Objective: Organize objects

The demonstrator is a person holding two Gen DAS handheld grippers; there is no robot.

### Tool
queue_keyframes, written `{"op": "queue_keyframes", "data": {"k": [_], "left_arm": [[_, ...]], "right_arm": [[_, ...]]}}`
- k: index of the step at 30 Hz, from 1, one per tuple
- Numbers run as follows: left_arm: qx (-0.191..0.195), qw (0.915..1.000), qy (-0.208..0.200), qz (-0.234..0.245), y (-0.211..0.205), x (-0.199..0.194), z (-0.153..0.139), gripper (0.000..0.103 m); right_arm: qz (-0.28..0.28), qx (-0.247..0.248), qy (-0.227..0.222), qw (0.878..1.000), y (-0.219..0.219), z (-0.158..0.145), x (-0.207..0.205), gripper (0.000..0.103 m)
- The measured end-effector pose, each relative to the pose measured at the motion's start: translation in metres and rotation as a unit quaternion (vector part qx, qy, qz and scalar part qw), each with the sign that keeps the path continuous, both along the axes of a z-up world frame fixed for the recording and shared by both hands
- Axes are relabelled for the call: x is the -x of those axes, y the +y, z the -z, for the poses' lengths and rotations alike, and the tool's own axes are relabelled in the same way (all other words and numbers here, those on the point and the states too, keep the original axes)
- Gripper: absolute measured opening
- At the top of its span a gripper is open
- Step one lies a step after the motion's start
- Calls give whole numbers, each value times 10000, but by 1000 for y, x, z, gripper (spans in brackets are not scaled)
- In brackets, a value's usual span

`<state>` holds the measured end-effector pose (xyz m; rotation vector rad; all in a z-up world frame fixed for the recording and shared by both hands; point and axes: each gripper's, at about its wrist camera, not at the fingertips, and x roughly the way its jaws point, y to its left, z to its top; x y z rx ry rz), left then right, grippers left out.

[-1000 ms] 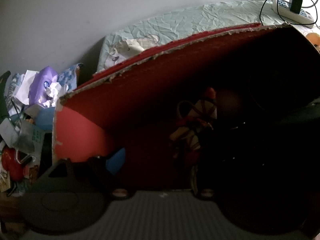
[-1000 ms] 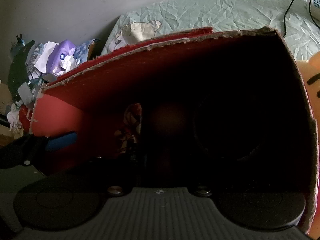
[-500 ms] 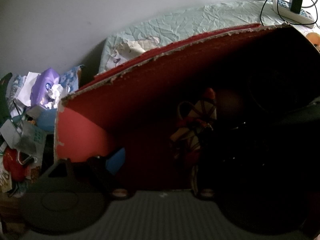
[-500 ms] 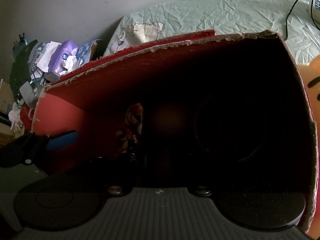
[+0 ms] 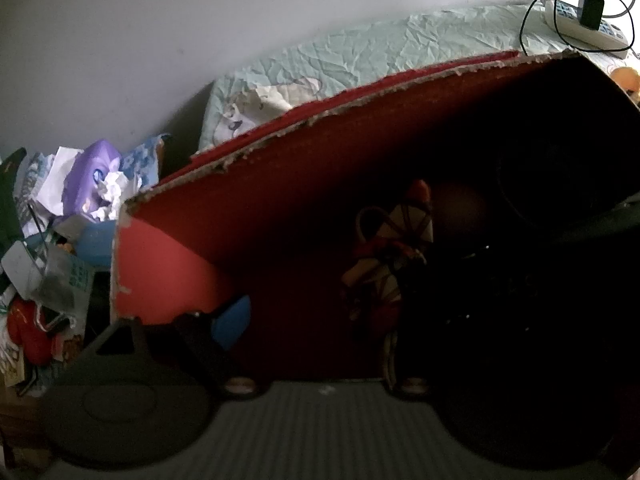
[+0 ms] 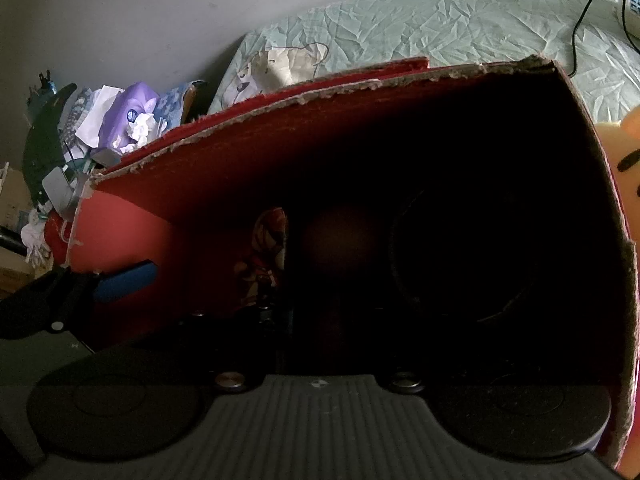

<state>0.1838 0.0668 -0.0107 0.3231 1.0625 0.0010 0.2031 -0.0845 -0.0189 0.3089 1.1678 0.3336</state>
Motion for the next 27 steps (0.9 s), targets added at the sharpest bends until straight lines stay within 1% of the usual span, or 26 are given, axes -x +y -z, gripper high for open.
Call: {"op": "queue_keyframes", "data": {"k": [27], "left_arm": [[-81,9998,-127,-137,-4,0,0,86]], "right_arm": [[15,31,-35,10000,0,0,-1,25]]}}
